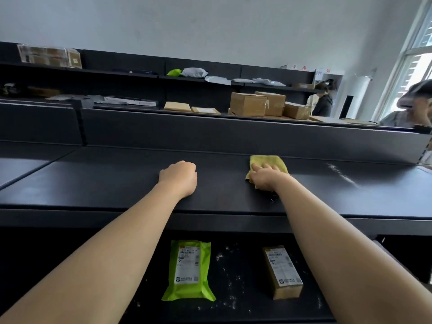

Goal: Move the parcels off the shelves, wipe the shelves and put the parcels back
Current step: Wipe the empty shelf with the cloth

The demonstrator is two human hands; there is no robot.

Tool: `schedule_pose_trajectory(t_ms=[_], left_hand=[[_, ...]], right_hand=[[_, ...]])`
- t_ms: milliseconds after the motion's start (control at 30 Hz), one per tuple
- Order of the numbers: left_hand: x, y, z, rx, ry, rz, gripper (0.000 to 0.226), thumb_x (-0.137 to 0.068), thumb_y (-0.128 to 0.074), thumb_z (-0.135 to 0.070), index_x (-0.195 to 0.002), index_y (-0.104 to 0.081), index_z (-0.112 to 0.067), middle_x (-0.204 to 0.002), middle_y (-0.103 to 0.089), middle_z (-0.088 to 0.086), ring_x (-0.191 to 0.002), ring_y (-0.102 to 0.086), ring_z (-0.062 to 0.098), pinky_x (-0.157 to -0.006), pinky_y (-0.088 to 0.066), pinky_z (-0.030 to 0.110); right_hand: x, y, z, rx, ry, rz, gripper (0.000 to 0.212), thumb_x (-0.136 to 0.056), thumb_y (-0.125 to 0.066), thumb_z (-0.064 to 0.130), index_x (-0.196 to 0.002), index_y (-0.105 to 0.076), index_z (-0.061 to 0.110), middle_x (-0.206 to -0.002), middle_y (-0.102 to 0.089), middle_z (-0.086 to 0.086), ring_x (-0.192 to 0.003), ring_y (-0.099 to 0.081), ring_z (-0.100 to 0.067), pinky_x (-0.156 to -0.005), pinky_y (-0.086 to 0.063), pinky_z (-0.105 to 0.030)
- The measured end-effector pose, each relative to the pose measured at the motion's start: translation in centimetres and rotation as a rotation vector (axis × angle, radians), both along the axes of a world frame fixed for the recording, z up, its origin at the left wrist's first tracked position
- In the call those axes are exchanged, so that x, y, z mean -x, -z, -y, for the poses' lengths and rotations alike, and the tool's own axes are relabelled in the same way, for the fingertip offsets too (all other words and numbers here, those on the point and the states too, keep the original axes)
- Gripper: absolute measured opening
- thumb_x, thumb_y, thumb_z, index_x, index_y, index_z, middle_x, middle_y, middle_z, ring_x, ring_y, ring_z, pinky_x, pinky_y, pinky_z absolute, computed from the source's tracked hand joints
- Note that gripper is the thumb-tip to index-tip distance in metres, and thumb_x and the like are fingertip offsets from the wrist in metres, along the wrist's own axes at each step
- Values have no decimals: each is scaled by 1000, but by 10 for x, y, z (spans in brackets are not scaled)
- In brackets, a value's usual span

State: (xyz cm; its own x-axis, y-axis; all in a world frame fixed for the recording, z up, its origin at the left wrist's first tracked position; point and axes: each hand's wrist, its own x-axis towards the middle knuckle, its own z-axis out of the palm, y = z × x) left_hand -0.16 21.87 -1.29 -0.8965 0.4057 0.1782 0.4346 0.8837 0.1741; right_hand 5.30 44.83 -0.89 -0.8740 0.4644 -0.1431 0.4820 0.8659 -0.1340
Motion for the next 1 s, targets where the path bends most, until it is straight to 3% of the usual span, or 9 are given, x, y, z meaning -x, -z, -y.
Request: schedule_pose_trajectory(t_ms=[200, 367, 533, 733, 900, 1000], left_hand=[[-24, -2, 2, -111, 131, 44, 33, -97, -38, -26, -122, -59, -21, -118, -61, -2, -98, -58, 20, -77, -48, 31], [-40, 3, 6, -72, 195, -12, 34, -98, -35, -29, -118, -60, -17, -122, -57, 2, -106, -54, 24, -88, -47, 39], [-48, 8, 14, -176, 214, 29, 36, -100, -36, -27, -124, -58, -14, -129, -53, 5, -115, -51, 25, -104, -38, 42], [-51, 9, 18, -231, 221, 0, 30, -99, -35, -20, -105, -63, -11, -114, -60, 6, -103, -54, 26, -99, -42, 42], [-55, 5, 11, -178, 189, 21, 34, -99, -36, -17, -125, -57, -17, -130, -54, 4, -116, -51, 26, -100, -41, 42], [-62, 1, -4, -145, 206, 20, 33, -97, -38, -19, -121, -60, -20, -124, -59, 1, -112, -52, 25, -96, -45, 42]], right_hand=[[-27, 4, 43, -24, -97, -23, 52, -100, -18, 42, -151, -11, 36, -162, 2, 1, -148, 6, -26, -116, -1, -56], [-70, 9, 31, -160, -155, -81, 52, -100, -13, 42, -151, -13, 34, -161, -7, 0, -148, -6, -25, -117, -11, -47], [-117, 12, -11, -194, 33, -92, 52, -100, -14, 40, -152, -15, 35, -161, -10, 3, -148, -9, -20, -118, -13, -43], [-125, 18, 1, -166, 106, -258, 46, -101, -22, 40, -145, -34, 36, -156, -27, 10, -143, -22, -13, -115, -16, -39], [-116, 24, 40, -140, -89, -396, 44, -98, -29, 33, -140, -43, 37, -151, -38, 12, -139, -31, -12, -112, -23, -34], [-120, 26, 40, -124, -153, -441, 43, -99, -27, 34, -139, -45, 38, -149, -40, 13, -138, -34, -11, -111, -26, -33]])
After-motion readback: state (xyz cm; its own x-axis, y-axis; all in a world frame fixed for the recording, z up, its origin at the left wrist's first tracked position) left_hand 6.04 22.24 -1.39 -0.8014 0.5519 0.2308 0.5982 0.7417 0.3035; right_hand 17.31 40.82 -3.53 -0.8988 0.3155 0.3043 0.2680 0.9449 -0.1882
